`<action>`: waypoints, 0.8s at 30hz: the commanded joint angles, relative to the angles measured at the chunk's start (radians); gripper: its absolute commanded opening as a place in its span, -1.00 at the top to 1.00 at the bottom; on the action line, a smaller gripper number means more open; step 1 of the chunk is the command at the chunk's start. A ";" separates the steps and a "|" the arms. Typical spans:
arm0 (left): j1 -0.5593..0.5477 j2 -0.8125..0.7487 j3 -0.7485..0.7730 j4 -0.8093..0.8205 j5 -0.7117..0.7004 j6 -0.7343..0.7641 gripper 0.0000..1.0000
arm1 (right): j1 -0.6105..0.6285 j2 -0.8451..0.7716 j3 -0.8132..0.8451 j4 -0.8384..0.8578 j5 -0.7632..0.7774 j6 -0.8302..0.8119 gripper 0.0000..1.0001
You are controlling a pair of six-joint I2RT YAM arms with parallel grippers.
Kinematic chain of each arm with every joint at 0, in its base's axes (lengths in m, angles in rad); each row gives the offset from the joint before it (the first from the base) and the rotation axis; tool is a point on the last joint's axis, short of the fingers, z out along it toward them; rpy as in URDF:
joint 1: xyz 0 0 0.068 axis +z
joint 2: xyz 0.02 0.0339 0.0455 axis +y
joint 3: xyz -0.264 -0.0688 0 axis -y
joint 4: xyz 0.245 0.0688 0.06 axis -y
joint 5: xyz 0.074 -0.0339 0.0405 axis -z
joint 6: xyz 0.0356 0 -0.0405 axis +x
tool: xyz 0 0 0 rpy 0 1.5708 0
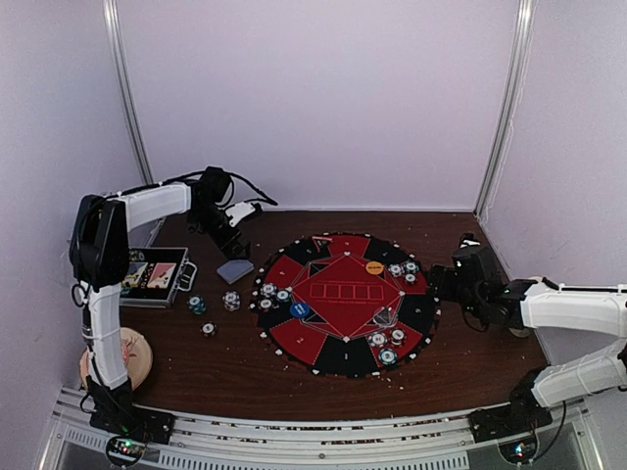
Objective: Distribute texas hold em gaming equipment
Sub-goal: Pick up the face-down deck piles from the center of the board.
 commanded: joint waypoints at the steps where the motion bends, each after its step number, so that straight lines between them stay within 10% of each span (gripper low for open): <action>1: 0.014 0.041 0.045 -0.039 0.004 0.019 -0.96 | 0.007 -0.006 0.026 0.007 0.022 -0.009 -1.00; 24: 0.041 0.152 0.041 -0.055 -0.028 0.059 -0.95 | 0.017 -0.005 0.027 0.011 0.020 -0.014 -1.00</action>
